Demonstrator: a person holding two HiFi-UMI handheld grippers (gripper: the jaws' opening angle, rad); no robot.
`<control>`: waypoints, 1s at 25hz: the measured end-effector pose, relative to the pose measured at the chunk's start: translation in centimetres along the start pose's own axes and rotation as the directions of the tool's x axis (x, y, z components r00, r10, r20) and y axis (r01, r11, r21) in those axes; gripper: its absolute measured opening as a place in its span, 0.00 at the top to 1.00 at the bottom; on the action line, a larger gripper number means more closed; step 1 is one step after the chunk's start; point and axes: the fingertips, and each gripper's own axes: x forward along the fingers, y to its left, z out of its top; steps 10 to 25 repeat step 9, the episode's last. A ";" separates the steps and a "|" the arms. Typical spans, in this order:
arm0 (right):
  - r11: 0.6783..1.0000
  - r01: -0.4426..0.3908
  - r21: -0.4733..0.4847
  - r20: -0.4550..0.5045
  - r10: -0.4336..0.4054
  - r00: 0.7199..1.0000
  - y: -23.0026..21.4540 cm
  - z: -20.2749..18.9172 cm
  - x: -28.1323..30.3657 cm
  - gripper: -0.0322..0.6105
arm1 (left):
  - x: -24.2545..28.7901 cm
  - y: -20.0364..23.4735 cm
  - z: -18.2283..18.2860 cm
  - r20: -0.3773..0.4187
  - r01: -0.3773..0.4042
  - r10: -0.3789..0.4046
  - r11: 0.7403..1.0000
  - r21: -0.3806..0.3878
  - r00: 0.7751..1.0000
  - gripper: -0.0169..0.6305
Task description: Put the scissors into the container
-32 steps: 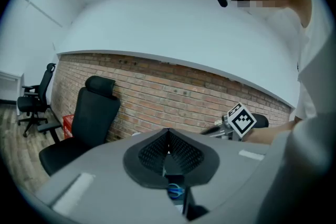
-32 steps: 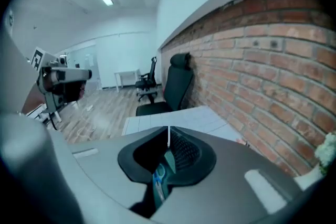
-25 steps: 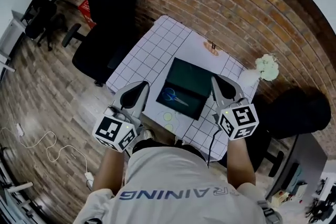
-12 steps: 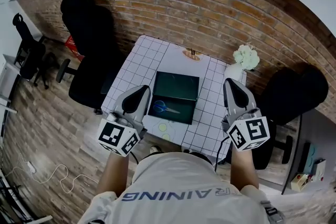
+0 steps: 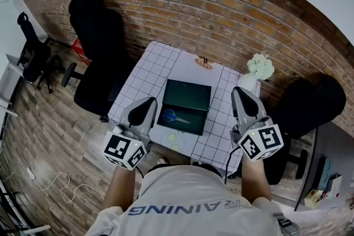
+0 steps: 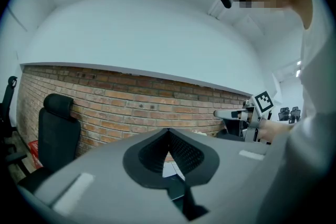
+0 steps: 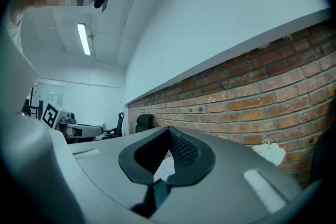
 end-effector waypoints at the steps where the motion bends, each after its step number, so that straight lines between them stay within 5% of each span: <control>1: 1.000 -0.005 0.007 0.004 0.005 1.000 0.1 0.2 0.2 0.93 | -0.2 0.2 0.0 0.000 -0.006 0.006 1.000 -0.003 1.000 0.97; 25: 0.999 -0.035 0.004 -0.019 0.035 0.999 1.0 -1.0 1.2 0.93 | -1.0 1.1 -0.4 0.001 -0.034 0.034 0.999 -0.014 0.999 0.97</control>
